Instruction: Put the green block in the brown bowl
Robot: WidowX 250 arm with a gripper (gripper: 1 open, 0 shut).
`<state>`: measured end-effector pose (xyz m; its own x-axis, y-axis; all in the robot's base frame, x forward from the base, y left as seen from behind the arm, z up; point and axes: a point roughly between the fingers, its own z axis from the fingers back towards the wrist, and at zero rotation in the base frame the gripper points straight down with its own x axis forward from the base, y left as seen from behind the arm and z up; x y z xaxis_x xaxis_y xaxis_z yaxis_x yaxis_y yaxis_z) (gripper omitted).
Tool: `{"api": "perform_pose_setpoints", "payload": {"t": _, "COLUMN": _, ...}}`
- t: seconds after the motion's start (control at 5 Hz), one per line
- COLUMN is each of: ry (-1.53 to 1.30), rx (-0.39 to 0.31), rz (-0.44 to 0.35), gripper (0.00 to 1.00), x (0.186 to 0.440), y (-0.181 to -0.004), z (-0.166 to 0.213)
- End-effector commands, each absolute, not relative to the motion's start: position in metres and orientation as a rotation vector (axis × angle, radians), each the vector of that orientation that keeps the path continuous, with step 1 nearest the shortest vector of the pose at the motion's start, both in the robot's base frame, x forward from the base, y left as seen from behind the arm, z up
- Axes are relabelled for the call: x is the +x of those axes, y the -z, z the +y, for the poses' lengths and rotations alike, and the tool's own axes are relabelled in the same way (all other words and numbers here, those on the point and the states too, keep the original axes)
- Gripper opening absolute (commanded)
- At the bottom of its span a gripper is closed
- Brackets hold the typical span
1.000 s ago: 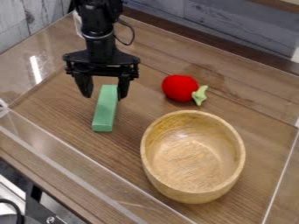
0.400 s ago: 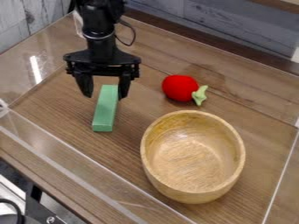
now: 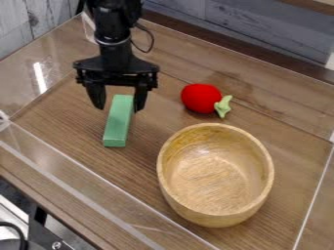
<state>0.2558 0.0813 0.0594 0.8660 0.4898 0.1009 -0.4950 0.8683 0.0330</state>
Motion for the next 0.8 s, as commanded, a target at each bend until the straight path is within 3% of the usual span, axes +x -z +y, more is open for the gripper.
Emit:
{"api": "perform_pose_setpoints", "payload": {"t": 0.0, "ry": -0.503, "rx": 0.071, "rz": -0.139, "gripper": 1.0, "x": 0.261, "y": -0.07, "z": 0.0817}}
{"api": "perform_pose_setpoints", "payload": {"t": 0.2, "ry": -0.501, "rx": 0.075, "rz": -0.147, "gripper": 1.0, "x": 0.2625, "y": -0.0706, "z": 0.0827}}
{"api": "perform_pose_setpoints", "payload": {"t": 0.4, "ry": -0.509, "rx": 0.078, "rz": -0.138, "gripper": 0.0, "x": 0.2627, "y": -0.063, "z": 0.0848}}
{"api": "perform_pose_setpoints", "payload": {"t": 0.6, "ry": -0.51, "rx": 0.077, "rz": -0.136, "gripper": 0.0, "x": 0.264, "y": -0.0624, "z": 0.0866}}
